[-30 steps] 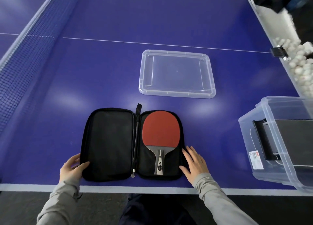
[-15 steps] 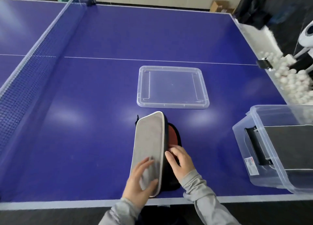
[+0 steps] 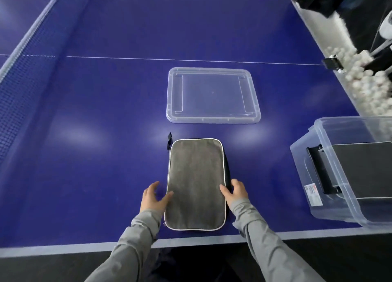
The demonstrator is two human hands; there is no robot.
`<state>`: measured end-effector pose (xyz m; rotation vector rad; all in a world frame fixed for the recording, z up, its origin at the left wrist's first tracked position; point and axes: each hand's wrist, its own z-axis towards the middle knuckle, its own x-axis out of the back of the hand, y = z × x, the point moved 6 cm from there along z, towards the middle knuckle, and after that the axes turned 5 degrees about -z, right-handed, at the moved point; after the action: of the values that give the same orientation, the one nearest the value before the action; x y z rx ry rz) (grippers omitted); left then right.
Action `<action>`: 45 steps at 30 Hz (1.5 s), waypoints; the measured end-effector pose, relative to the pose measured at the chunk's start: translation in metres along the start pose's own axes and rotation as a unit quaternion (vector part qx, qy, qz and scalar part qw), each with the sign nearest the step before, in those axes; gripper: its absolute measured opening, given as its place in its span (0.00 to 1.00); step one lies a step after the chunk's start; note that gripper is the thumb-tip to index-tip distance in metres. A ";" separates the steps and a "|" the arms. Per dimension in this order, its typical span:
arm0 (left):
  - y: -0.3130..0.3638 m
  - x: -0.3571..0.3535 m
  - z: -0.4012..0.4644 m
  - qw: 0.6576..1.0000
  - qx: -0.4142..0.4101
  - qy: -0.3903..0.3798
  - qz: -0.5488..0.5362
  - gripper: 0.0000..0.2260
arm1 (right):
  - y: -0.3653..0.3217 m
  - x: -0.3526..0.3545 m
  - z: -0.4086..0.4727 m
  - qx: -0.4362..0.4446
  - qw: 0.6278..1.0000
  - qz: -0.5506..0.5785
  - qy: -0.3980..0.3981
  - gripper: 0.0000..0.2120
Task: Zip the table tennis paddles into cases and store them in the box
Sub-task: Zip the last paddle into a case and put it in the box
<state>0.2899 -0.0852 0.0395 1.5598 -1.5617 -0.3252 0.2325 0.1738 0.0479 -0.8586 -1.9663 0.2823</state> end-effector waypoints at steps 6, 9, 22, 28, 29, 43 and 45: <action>0.006 -0.017 0.024 0.995 0.055 -0.032 -0.078 0.31 | 0.006 -0.009 0.008 -0.033 0.999 0.009 0.000 0.22; 0.009 -0.029 0.030 0.994 0.073 -0.048 -0.064 0.33 | 0.009 -0.012 0.010 -0.037 0.999 0.015 -0.007 0.21; 0.012 -0.046 0.037 0.987 0.063 -0.078 -0.129 0.27 | 0.014 -0.007 0.018 -0.027 0.999 0.034 0.008 0.22; 0.013 -0.055 0.034 0.983 0.062 -0.095 -0.146 0.27 | 0.016 -0.003 0.025 -0.022 0.999 0.021 0.014 0.22; 0.014 -0.057 0.034 0.982 0.067 -0.100 -0.147 0.26 | 0.017 -0.001 0.027 -0.022 1.000 0.017 0.014 0.22; 0.020 -0.075 0.009 0.957 0.108 -0.006 -0.269 0.23 | 0.023 0.038 -0.051 0.101 0.949 -0.004 0.299 0.16; 0.026 -0.074 0.005 0.938 0.126 0.035 -0.321 0.20 | 0.028 0.036 -0.080 0.134 0.932 -0.003 0.337 0.14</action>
<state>0.2556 -0.0154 0.0260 2.2424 -1.0256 -0.4290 0.3008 0.2065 0.1001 -0.6549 -1.2538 0.2080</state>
